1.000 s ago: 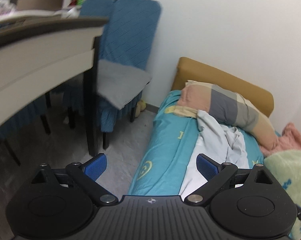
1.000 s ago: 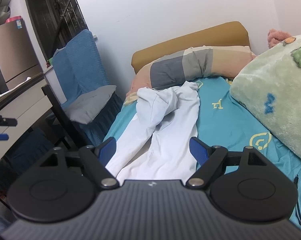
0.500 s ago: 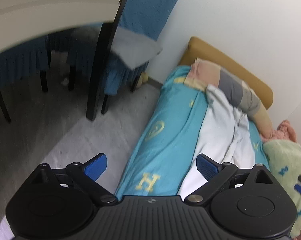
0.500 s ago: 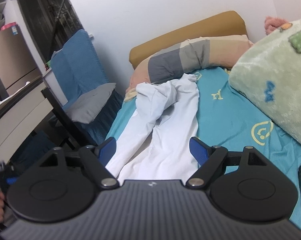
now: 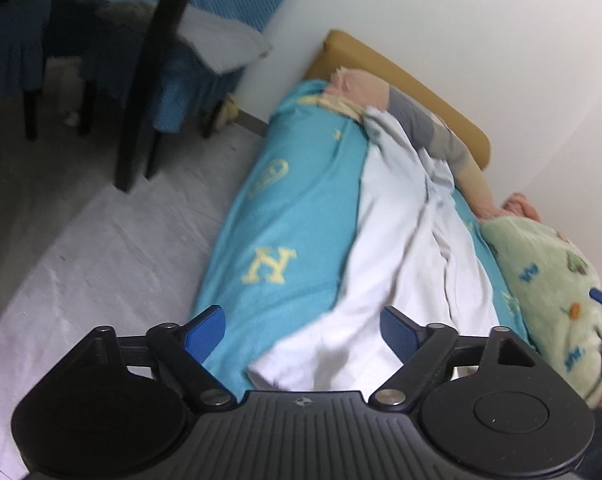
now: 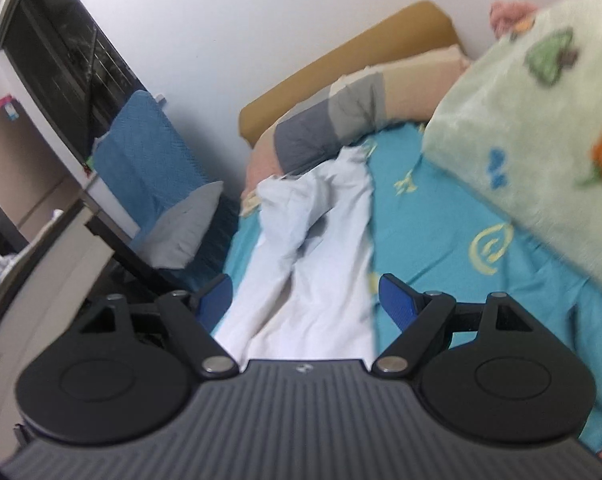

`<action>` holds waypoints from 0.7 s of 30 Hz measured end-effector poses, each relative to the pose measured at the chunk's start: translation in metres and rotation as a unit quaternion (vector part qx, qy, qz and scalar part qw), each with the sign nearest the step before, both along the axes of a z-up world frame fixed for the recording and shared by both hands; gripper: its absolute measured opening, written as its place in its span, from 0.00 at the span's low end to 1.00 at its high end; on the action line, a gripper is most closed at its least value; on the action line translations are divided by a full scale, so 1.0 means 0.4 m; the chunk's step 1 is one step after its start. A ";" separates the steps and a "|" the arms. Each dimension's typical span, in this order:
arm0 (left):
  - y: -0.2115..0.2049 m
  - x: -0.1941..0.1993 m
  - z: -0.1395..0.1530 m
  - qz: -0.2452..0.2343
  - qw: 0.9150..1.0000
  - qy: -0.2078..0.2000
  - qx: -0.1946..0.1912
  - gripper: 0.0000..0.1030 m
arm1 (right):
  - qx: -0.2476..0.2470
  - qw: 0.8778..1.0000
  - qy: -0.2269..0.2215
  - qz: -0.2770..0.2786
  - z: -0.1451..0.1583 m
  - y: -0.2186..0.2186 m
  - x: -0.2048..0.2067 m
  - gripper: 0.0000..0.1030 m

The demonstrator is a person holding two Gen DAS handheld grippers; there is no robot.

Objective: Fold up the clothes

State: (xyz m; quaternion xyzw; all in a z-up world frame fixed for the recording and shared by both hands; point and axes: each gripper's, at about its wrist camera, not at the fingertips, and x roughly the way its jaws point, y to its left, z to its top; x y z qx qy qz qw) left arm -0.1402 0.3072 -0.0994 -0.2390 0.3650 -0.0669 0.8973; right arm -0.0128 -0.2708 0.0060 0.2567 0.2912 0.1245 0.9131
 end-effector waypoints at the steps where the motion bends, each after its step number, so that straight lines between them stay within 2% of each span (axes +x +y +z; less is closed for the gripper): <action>1: -0.003 -0.003 -0.013 -0.008 1.000 -0.001 -0.009 0.75 | -0.009 1.000 -0.001 -0.006 0.005 -0.008 -0.005 0.79; 4: -0.016 -0.004 -0.037 -0.034 0.999 -0.012 -0.012 0.74 | -0.015 1.000 0.000 -0.023 0.006 -0.023 -0.010 0.80; 6: -0.021 0.008 -0.054 -0.034 0.999 -0.003 -0.003 0.74 | -0.011 1.000 0.004 -0.029 -0.001 -0.024 -0.010 0.80; 9: -0.033 0.018 -0.057 -0.045 0.999 -0.015 0.020 0.74 | -0.015 1.000 0.009 -0.025 -0.013 -0.006 -0.008 0.80; 11: -0.060 0.024 -0.048 -0.075 0.996 -0.025 0.052 0.74 | -0.031 0.999 0.010 -0.018 -0.017 0.010 -0.008 0.79; 12: -0.082 0.026 -0.042 -0.091 0.993 -0.029 0.074 0.69 | -0.040 0.999 0.010 -0.015 -0.018 0.017 -0.007 0.79; 14: -0.128 0.031 -0.029 -0.124 0.984 -0.037 0.123 0.61 | -0.046 0.999 0.012 -0.014 -0.022 0.023 -0.005 0.79; 16: -0.179 0.040 -0.029 -0.154 0.971 -0.029 0.179 0.51 | -0.039 0.999 0.016 -0.013 -0.027 0.021 -0.003 0.79; 17: -0.205 0.044 -0.033 -0.169 0.964 -0.022 0.206 0.36 | -0.036 0.999 0.017 -0.012 -0.028 0.021 -0.003 0.79; 18: -0.230 0.049 -0.037 -0.185 0.955 -0.014 0.233 0.15 | -0.033 0.999 0.019 -0.011 -0.030 0.021 -0.003 0.79; 19: -0.255 0.053 -0.040 -0.200 0.945 -0.007 0.259 0.06 | -0.033 0.999 0.020 -0.009 -0.033 0.021 -0.003 0.79; 21: -0.291 0.048 -0.027 -0.220 0.932 -0.009 0.288 0.05 | -0.033 0.999 0.022 -0.007 -0.035 0.022 -0.002 0.79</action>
